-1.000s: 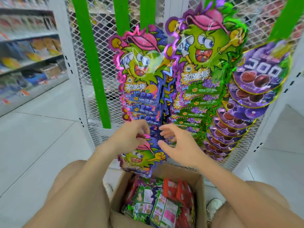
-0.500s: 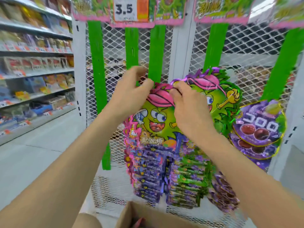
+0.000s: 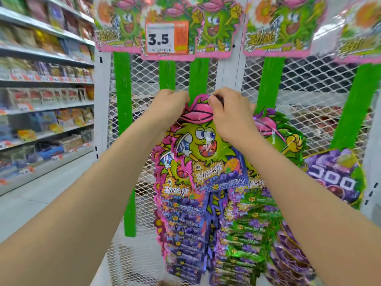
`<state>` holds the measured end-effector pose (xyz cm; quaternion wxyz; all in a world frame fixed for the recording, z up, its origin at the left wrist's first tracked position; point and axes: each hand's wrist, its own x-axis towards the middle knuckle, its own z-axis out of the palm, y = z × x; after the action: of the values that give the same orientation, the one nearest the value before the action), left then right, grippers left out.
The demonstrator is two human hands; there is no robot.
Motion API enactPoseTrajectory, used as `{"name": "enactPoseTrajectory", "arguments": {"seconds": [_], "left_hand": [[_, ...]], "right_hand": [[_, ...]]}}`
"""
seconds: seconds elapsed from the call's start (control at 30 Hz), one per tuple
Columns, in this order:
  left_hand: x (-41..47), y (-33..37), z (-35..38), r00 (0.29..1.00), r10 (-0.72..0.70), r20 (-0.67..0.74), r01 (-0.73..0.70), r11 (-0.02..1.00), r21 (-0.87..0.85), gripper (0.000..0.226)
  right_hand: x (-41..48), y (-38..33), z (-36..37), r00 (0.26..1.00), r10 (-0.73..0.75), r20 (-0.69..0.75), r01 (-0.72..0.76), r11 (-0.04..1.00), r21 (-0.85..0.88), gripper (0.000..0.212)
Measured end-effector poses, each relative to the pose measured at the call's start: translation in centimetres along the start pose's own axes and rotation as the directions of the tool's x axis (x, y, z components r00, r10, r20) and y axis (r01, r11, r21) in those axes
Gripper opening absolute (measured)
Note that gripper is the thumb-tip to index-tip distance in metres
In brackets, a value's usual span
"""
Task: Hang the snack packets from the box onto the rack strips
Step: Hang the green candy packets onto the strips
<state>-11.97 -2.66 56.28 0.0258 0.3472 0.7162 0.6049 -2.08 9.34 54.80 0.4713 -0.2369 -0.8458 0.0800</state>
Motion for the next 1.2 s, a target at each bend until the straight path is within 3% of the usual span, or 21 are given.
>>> {"name": "enactPoseTrajectory", "arguments": {"seconds": [0.2,0.4,0.53,0.63,0.7,0.83,0.87,0.93,1.03,1.1,1.2], "left_hand": [[0.2,0.6,-0.9,0.999,0.036,0.026,-0.035,0.999,-0.008,0.016],[0.3,1.0,-1.3,0.992,-0.005,0.13,0.0,0.999,0.037,0.022],[0.9,0.5,-0.5,0.98,-0.081,0.183,0.091,0.995,-0.045,0.078],[3.6,-1.4,0.0,0.962,-0.135,0.237,0.163,0.981,-0.107,0.107],[5.2,-2.4,0.1,0.952,-0.166,0.258,0.199,0.974,-0.11,0.098],[2.0,0.0,-0.1,0.954,-0.151,0.259,0.175,0.982,-0.073,0.028],[1.6,0.1,-0.1,0.954,-0.14,0.266,0.161,0.985,-0.058,0.024],[1.4,-0.5,-0.3,0.96,-0.078,0.27,0.072,0.997,0.032,0.029],[0.9,-1.8,-0.6,0.964,0.183,0.194,-0.232,0.934,0.272,0.028],[0.5,-3.0,-0.8,0.92,0.378,0.104,-0.389,0.852,0.35,0.016],[-0.9,-5.2,-0.5,0.82,0.571,0.024,-0.509,0.71,0.487,0.039]], "right_hand": [[1.0,-0.2,0.7,0.993,-0.011,-0.115,0.028,0.989,0.145,0.02],[0.8,-0.4,1.0,0.98,-0.008,-0.198,0.043,0.984,0.171,0.018],[0.2,-0.2,1.3,0.972,0.049,-0.231,0.003,0.975,0.22,0.019],[-0.1,-0.2,1.3,0.97,0.076,-0.232,-0.011,0.963,0.27,0.017],[-0.1,-0.4,1.1,0.97,0.07,-0.232,-0.002,0.959,0.282,0.015],[-0.6,-0.4,0.9,0.966,0.043,-0.254,0.039,0.951,0.308,0.016],[-0.9,-0.3,1.0,0.967,0.035,-0.254,0.046,0.951,0.306,0.016],[-1.6,-0.1,1.4,0.97,0.01,-0.244,0.061,0.958,0.281,0.012],[-2.4,0.6,2.0,0.975,-0.033,-0.218,0.087,0.965,0.246,0.013],[-2.8,1.2,2.1,0.974,-0.074,-0.215,0.112,0.979,0.17,0.019],[-4.3,1.4,1.9,0.937,-0.242,-0.253,0.236,0.97,-0.055,0.023]]}}
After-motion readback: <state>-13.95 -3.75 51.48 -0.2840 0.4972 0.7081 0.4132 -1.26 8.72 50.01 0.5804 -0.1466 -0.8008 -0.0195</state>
